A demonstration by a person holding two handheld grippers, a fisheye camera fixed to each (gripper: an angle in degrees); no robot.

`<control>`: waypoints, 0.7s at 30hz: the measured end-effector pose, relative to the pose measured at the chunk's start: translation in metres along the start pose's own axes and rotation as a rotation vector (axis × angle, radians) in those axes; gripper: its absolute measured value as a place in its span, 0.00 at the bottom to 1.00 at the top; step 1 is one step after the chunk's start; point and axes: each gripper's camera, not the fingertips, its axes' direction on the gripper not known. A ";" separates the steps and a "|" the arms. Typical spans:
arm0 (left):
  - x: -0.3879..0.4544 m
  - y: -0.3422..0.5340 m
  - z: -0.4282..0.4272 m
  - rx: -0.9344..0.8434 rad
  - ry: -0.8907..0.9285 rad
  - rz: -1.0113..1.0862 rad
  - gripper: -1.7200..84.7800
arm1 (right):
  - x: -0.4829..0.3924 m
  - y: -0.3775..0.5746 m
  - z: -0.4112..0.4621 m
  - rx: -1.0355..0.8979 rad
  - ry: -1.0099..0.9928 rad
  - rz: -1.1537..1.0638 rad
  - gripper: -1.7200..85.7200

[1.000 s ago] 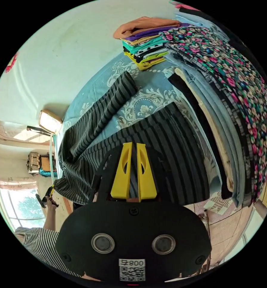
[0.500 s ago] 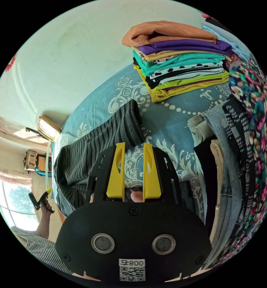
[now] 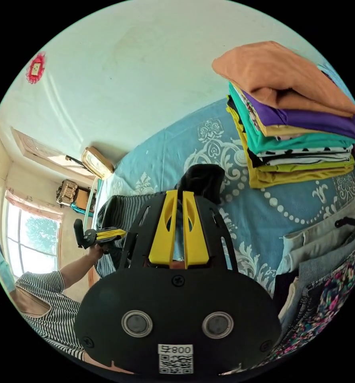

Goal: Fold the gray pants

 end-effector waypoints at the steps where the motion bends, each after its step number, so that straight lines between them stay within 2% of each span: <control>1: -0.007 -0.012 -0.002 0.029 0.011 -0.047 0.04 | -0.011 -0.015 0.004 -0.016 0.021 -0.035 0.05; 6: 0.009 -0.057 0.001 0.141 0.267 -0.005 0.11 | -0.041 -0.059 0.038 -0.134 0.118 -0.086 0.05; 9: 0.033 -0.087 0.026 0.054 0.269 0.062 0.12 | -0.047 -0.077 0.055 -0.174 0.156 -0.083 0.06; 11: 0.043 -0.106 0.047 -0.041 0.190 0.065 0.07 | -0.045 -0.085 0.065 -0.204 0.181 -0.052 0.07; 13: 0.043 -0.116 0.052 -0.033 0.157 0.032 0.04 | -0.044 -0.084 0.056 -0.153 0.193 -0.046 0.07; 17: 0.035 -0.139 0.054 -0.002 0.225 -0.030 0.03 | -0.032 -0.058 0.013 0.018 0.203 -0.027 0.11; 21: 0.040 -0.159 0.054 -0.004 0.215 -0.021 0.02 | -0.005 -0.031 0.006 0.047 0.159 0.034 0.13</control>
